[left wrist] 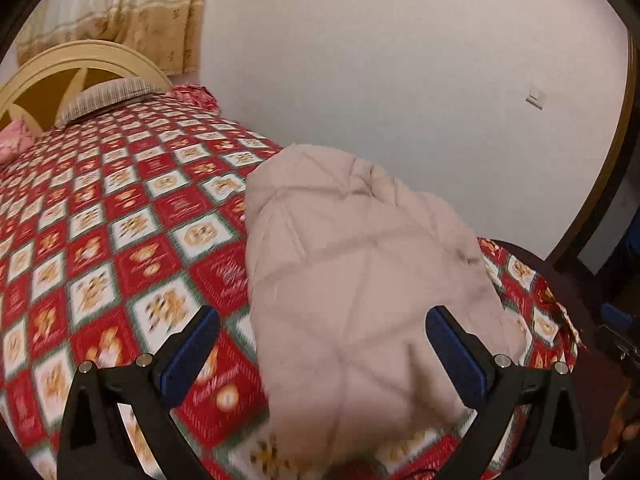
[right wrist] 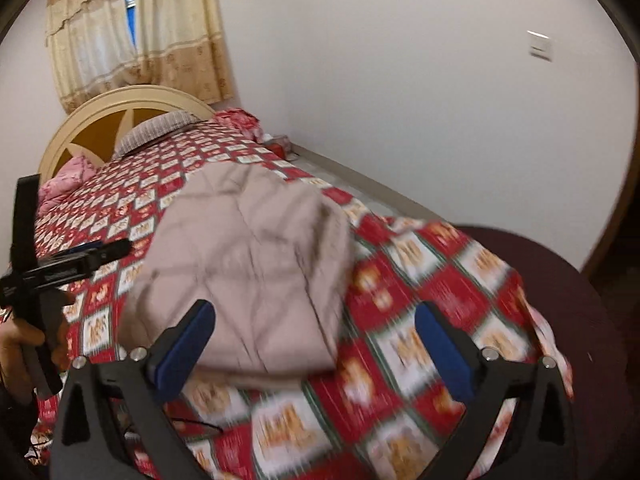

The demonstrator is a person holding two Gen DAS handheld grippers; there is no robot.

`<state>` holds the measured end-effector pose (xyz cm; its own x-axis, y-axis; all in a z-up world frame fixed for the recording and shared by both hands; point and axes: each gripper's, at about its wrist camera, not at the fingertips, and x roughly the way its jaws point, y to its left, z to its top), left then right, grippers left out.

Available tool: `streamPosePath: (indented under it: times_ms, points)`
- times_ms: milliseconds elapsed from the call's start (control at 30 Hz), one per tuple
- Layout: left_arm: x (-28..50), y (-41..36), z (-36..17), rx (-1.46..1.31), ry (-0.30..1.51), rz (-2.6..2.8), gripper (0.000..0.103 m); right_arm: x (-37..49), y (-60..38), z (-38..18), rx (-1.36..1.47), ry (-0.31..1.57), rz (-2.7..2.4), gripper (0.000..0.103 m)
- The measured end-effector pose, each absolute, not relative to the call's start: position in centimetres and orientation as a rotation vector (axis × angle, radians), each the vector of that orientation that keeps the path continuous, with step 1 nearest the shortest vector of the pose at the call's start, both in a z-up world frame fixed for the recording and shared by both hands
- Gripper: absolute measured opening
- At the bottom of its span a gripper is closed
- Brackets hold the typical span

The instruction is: Fold large clothes

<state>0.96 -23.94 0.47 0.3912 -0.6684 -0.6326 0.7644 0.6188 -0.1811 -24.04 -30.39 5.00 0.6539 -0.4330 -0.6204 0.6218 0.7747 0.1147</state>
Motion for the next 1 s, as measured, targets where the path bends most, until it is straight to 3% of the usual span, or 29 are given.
streamPosePath:
  times_ms: [267,633,1000]
  points:
    - [-4.9,-21.8,3.1,0.293,0.542,-0.832,0.102,-24.1,-28.9,7.1,0.452,0.505,-0.553,0.102]
    - [-7.2,-21.5,4.9,0.292,0.489,-0.711,0.102,-24.7,-22.6,9.2,0.206,0.354,-0.604,0.103]
    - [-8.6,-21.0,5.2,0.287,0.463,-0.697,0.102,-24.2,-21.5,8.8,0.161,0.322,-0.644,0.103]
